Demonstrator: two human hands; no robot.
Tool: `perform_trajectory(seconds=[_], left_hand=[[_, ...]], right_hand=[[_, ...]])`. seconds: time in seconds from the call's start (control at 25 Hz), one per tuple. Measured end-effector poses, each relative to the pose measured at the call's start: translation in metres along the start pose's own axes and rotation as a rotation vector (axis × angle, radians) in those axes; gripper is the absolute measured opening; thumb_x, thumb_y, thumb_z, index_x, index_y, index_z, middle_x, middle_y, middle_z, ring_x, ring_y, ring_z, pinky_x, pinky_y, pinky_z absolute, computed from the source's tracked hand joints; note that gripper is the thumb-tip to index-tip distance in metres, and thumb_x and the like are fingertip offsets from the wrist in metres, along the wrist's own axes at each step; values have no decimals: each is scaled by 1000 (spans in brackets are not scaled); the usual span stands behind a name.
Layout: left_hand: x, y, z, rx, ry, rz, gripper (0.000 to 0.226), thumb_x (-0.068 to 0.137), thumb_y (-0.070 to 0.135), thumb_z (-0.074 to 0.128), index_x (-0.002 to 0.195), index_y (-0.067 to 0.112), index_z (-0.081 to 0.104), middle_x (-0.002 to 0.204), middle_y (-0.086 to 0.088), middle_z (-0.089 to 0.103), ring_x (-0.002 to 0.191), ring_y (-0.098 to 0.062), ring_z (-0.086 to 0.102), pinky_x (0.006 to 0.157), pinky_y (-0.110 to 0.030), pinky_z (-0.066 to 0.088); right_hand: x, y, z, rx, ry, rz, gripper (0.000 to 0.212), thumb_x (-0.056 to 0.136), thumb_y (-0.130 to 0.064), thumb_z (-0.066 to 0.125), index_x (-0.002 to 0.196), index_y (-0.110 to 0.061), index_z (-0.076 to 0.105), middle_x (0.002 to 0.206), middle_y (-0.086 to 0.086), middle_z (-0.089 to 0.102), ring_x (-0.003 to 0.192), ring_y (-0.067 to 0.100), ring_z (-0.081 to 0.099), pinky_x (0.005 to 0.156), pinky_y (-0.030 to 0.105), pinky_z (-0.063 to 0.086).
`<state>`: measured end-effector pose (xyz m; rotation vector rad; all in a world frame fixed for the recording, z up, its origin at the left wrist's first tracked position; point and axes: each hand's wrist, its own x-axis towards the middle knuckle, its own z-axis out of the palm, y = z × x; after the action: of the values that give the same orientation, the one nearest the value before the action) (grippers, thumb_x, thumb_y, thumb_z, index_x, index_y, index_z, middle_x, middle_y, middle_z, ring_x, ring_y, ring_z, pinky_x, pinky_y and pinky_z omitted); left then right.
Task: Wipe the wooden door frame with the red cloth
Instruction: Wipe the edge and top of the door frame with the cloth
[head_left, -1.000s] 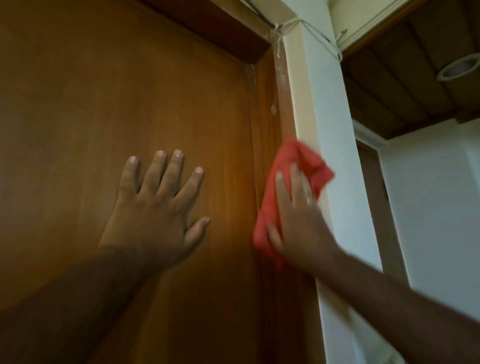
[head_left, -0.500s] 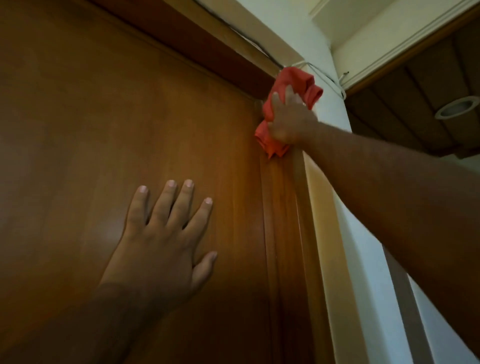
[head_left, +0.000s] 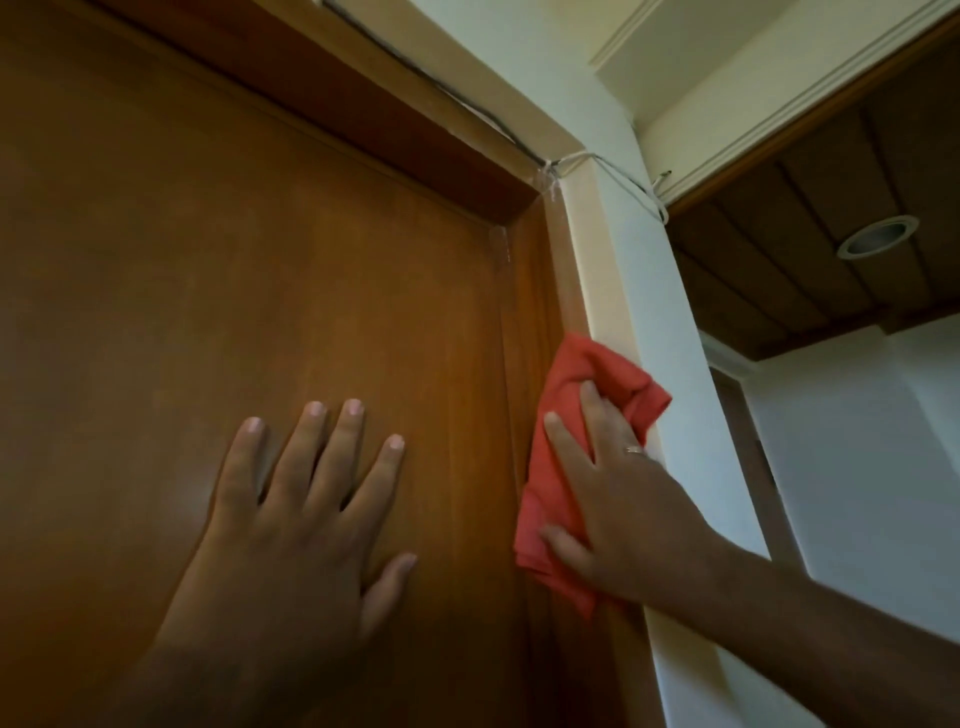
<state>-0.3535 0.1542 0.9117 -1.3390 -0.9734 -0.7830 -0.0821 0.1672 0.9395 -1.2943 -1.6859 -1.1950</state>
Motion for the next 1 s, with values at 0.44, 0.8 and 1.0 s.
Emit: perform_trajectory(seconds=[0.44, 0.8, 1.0], left_hand=[[77, -96, -8, 286, 25, -217, 89, 82, 81, 24, 153, 30, 35, 161, -18, 35, 143, -48, 32, 111, -69, 20], [73, -98, -11, 285, 10, -219, 85, 84, 80, 20, 155, 34, 30, 163, -14, 33, 147, -41, 32, 112, -67, 22], [75, -98, -11, 292, 28, -203, 83, 85, 79, 24, 153, 32, 36, 159, -16, 39, 144, -42, 36, 109, -68, 24]], right_hand=[[253, 51, -84, 684, 257, 249, 69, 82, -12, 70, 140, 2, 33, 118, 22, 63, 102, 36, 68, 83, 48, 58], [252, -8, -106, 321, 454, -70, 70, 91, -3, 52, 153, -15, 23, 157, 13, 34, 143, 28, 32, 116, 40, 27], [224, 51, -102, 296, 206, 185, 36, 82, -17, 64, 114, -1, 60, 101, 17, 66, 90, 30, 66, 74, 41, 54]])
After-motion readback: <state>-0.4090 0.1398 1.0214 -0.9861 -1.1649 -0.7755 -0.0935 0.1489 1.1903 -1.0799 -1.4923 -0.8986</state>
